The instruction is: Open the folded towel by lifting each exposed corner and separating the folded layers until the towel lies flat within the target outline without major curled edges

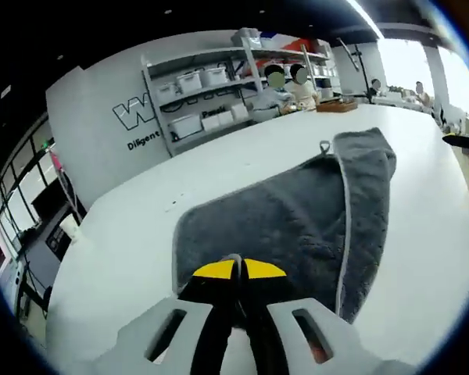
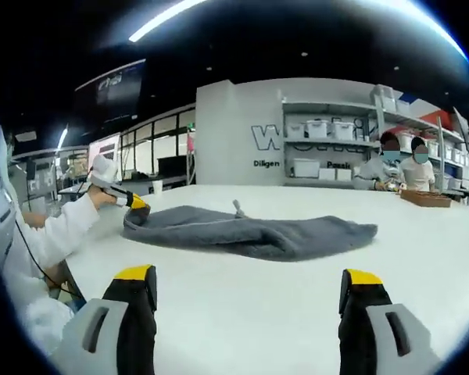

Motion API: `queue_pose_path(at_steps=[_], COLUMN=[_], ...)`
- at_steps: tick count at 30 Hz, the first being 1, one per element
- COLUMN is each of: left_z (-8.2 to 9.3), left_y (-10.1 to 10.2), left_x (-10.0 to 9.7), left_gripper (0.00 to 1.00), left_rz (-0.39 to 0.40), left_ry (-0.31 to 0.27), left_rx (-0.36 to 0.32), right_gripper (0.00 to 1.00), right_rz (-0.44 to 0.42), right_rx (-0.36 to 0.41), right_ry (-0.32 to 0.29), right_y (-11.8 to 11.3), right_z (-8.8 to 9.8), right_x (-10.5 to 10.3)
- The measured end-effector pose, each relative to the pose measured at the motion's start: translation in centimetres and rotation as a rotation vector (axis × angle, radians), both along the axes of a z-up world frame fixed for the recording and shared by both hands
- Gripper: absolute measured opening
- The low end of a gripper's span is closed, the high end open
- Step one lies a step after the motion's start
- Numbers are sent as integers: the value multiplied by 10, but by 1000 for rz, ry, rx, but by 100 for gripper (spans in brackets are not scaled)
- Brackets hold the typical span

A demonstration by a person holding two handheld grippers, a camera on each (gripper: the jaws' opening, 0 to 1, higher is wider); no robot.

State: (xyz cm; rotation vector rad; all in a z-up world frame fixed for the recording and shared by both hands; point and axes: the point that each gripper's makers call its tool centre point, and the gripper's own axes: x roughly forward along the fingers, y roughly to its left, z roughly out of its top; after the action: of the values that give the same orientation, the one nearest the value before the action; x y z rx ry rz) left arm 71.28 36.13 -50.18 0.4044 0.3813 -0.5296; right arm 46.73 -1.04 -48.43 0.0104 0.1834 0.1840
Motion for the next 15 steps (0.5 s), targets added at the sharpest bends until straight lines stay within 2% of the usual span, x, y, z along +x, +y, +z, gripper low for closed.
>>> queue_pose_path(at_steps=[6,7,9,15], left_z=[-8,-10,-16,-36], left_y=[36,40,45,66], left_x=[-23,-27,-33,-44], left_gripper=[2,2,2,2], left_rz=[96,102,115,166], left_ry=[0,8,37,68], left_rx=[-10,-20,-82,-123], right_gripper=[97,97,96,95], right_rz=[-6,-6,-6,0], right_rx=[-3,-4,-6,-14], right_ry=[-8,-9,-10,-19], right_y=[2,2,4,9], right_z=[5,5,6,13], right_x=[-3,-3,-3,-8])
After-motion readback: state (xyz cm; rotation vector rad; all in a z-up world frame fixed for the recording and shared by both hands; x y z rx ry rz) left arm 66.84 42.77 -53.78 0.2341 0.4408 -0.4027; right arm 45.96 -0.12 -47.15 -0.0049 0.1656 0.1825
